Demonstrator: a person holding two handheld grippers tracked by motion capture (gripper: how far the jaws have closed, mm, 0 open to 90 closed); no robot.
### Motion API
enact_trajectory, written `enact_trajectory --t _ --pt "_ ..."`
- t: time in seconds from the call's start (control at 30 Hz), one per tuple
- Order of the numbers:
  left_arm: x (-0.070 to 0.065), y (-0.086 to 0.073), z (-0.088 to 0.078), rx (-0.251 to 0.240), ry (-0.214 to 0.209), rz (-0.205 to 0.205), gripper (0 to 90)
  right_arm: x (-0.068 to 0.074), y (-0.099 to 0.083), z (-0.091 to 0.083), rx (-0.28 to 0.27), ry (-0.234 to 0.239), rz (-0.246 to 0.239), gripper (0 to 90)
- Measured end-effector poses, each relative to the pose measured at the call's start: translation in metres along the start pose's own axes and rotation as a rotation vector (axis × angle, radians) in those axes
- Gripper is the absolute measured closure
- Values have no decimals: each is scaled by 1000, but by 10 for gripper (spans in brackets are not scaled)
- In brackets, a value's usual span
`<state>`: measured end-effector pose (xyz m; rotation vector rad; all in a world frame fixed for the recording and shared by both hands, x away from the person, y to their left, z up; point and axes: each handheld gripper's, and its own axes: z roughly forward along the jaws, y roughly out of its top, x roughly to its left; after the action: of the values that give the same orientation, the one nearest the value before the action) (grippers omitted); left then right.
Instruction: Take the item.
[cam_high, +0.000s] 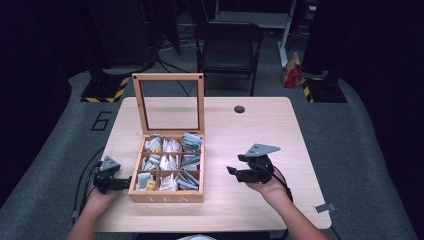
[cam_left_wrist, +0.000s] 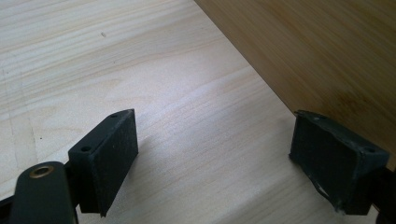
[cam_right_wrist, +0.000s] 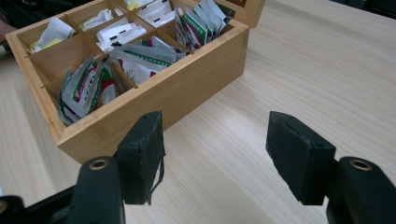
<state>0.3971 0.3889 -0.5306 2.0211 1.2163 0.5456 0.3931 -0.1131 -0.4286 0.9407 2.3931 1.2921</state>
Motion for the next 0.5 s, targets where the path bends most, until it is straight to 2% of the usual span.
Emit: enact_trajectory --t 0.5 --pt "0 0 0 -1 -3 -3 147 11 14 3 -2 25 -32 367"
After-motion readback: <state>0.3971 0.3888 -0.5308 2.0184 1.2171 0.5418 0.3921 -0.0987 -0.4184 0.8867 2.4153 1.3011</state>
